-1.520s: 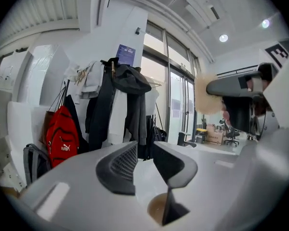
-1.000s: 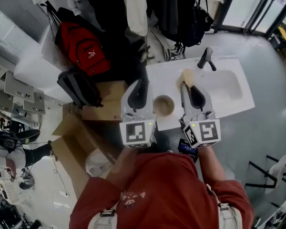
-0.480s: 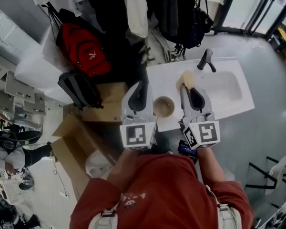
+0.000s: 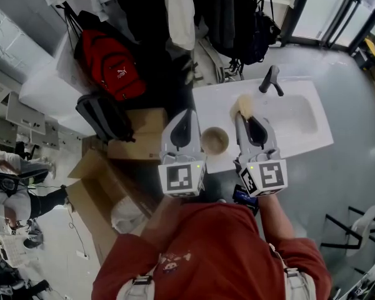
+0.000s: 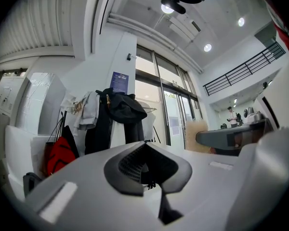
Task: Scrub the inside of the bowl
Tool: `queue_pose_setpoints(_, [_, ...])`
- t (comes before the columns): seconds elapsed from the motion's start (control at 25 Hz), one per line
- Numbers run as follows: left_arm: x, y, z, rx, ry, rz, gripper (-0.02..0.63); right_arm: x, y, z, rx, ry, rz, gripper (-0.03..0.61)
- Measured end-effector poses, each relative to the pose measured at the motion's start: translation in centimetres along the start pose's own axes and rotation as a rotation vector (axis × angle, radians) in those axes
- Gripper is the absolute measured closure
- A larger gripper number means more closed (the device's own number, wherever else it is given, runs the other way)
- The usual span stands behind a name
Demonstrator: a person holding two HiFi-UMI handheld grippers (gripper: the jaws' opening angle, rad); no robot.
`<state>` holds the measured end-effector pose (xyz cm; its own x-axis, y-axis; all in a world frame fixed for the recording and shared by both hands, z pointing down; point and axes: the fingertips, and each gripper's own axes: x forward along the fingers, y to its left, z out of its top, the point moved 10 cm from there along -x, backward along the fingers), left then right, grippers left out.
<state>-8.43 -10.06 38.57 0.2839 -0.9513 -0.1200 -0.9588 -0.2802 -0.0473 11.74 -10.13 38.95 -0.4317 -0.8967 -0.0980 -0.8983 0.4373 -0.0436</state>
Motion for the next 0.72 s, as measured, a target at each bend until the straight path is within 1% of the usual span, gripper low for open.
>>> queue_pose_setpoints(0.24, [0.23, -0.04, -0.18, -0.002, 0.017, 0.007, 0.607, 0.05, -0.09, 0.13, 0.001, 0.010, -0.004, 0.526])
queue_pose_setpoints(0.72, [0.40, -0.45, 0.12, 0.018, 0.013, -0.001, 0.606, -0.02, -0.63, 0.20, 0.003, 0.009, -0.018, 0.526])
